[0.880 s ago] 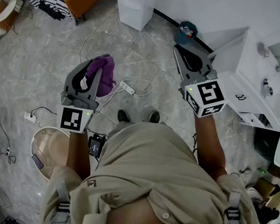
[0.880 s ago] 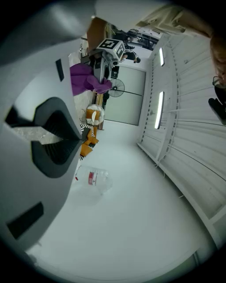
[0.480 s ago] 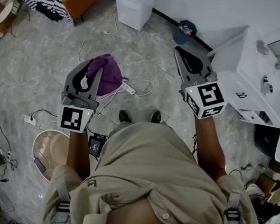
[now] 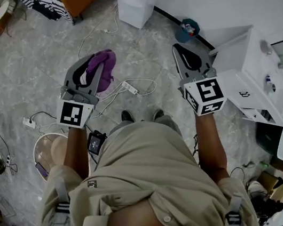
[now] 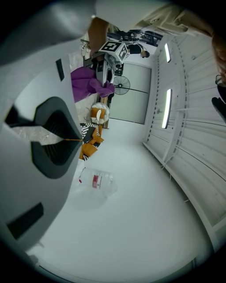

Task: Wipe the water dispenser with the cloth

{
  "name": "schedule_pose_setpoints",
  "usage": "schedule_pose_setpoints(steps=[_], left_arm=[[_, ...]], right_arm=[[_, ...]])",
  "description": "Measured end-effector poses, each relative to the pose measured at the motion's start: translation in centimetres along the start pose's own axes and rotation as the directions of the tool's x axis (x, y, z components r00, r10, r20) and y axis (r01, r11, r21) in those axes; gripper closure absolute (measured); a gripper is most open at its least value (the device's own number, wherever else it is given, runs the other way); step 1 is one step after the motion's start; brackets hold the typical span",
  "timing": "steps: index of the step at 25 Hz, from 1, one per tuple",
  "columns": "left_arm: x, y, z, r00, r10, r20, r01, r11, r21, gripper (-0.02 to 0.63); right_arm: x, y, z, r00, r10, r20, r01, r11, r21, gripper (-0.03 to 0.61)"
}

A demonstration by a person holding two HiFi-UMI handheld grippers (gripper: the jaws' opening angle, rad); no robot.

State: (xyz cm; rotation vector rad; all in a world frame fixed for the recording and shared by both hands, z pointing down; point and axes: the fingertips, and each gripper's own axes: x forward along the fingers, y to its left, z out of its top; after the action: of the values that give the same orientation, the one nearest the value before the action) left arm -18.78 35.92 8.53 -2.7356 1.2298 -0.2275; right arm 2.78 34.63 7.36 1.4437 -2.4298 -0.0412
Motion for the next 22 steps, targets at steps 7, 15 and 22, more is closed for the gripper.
schedule_pose_setpoints(steps=[7,15,22], left_arm=[[2.2,2.9,-1.2,1.000,-0.005,-0.021,0.005,1.000,0.004,0.526],[7.7,5.7,-3.2,0.996,0.031,-0.086,-0.031,1.000,0.000,0.526],[16.0,8.5,-3.3,0.987,0.075,-0.143,-0.073,0.997,0.017,0.526]], right_arm=[[3.9,-0.6,0.1,0.999,0.007,-0.037,-0.007,1.000,-0.019,0.552],[10.8,-5.5,-2.3,0.997,0.057,-0.044,-0.055,0.998,0.038,0.552],[18.0,-12.0,-3.1,0.991,0.130,-0.039,-0.128,0.990,0.057,0.552]])
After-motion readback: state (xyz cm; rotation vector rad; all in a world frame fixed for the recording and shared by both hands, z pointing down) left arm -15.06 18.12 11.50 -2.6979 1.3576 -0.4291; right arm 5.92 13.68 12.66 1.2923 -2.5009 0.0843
